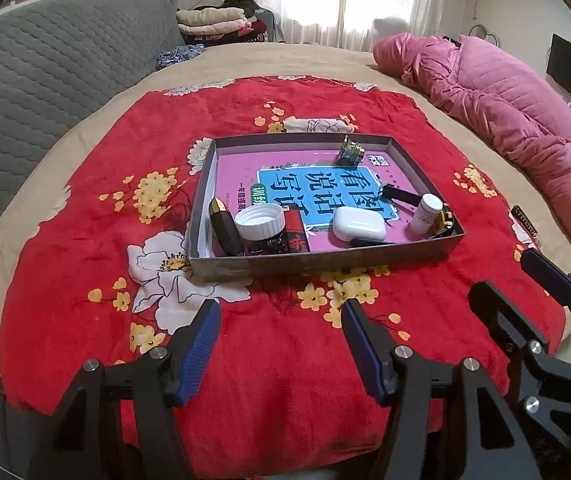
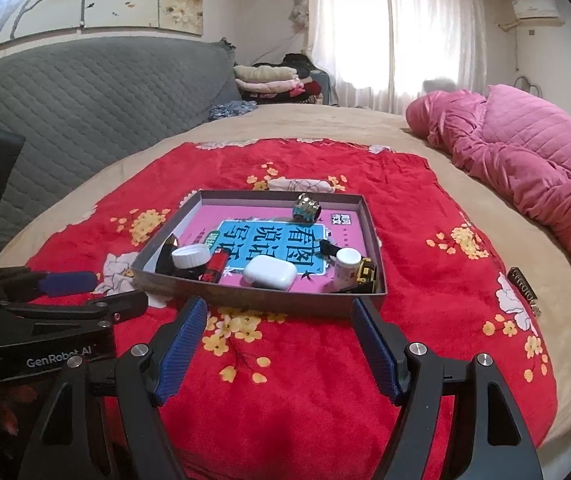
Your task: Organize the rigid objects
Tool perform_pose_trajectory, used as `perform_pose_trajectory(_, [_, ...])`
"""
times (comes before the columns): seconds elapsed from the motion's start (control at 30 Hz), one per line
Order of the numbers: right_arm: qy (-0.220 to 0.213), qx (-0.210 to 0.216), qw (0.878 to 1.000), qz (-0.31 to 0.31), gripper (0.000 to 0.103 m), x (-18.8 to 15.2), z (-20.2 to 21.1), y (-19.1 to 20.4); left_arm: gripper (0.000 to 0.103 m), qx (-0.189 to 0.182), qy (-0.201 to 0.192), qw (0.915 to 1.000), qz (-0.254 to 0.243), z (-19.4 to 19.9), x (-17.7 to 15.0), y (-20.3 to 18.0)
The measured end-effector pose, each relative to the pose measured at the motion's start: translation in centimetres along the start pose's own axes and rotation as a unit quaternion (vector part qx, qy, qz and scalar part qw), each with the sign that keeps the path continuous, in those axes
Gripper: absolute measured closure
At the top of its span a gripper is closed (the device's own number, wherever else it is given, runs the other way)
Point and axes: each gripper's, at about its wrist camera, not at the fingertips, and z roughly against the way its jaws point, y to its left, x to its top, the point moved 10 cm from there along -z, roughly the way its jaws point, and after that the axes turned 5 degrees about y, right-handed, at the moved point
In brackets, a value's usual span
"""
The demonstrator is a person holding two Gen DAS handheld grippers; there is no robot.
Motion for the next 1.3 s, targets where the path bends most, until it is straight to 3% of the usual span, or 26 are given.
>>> perform_pose_trajectory(0.3, [0.012, 0.003, 1.000, -0.004, 0.027, -0.6, -1.0, -0.1, 0.041, 0.001, 0.023, 0.9997, 0.010, -1.7, -1.1, 0.4])
perform_pose_trajectory(1.3, [0.028, 0.010, 0.999, -0.013, 0.027, -1.7, -2.2, -0.8, 0.041, -0.010, 0.037, 0.9991, 0.018, -2.1, -1.9, -0.3])
